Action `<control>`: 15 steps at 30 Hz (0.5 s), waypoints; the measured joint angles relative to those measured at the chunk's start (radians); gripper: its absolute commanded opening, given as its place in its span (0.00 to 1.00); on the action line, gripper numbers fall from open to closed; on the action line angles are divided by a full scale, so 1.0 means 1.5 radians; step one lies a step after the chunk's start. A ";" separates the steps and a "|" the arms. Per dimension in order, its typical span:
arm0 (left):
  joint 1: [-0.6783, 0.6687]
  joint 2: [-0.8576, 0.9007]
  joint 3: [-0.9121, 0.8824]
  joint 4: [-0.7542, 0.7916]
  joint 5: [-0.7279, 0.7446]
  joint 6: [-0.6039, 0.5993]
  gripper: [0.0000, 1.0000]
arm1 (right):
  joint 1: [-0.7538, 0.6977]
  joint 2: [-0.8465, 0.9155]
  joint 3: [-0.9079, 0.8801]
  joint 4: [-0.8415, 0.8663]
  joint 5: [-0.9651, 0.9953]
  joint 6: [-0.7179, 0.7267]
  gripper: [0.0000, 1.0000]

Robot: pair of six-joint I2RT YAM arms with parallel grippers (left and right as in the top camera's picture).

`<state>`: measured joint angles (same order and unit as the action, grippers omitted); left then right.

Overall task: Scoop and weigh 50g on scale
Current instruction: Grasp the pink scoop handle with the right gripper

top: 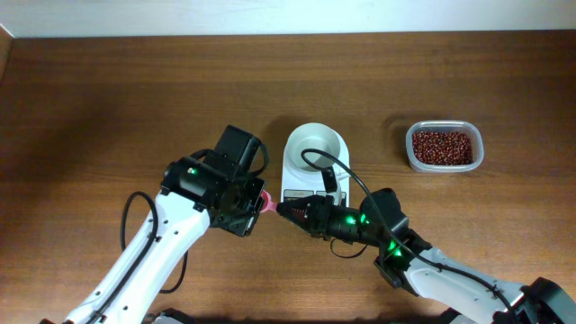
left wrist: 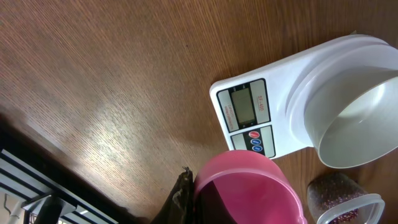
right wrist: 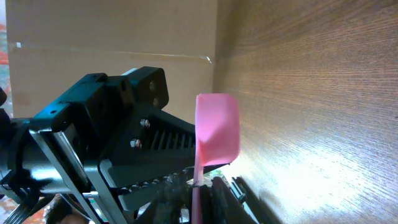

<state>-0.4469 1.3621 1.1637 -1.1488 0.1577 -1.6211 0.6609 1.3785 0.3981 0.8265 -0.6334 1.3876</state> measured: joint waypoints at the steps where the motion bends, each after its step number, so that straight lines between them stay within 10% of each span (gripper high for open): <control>1: 0.000 0.000 0.000 0.000 0.000 0.000 0.00 | 0.000 0.000 0.000 0.000 0.000 0.000 0.15; 12: 0.000 0.000 0.000 -0.002 0.000 0.000 0.00 | 0.000 0.000 0.000 -0.006 0.000 0.000 0.13; 15: 0.000 0.000 0.000 -0.002 0.000 0.000 0.15 | 0.000 0.000 0.000 -0.007 0.000 0.000 0.12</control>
<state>-0.4469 1.3621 1.1637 -1.1515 0.1581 -1.6211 0.6609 1.3788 0.3981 0.8158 -0.6334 1.3872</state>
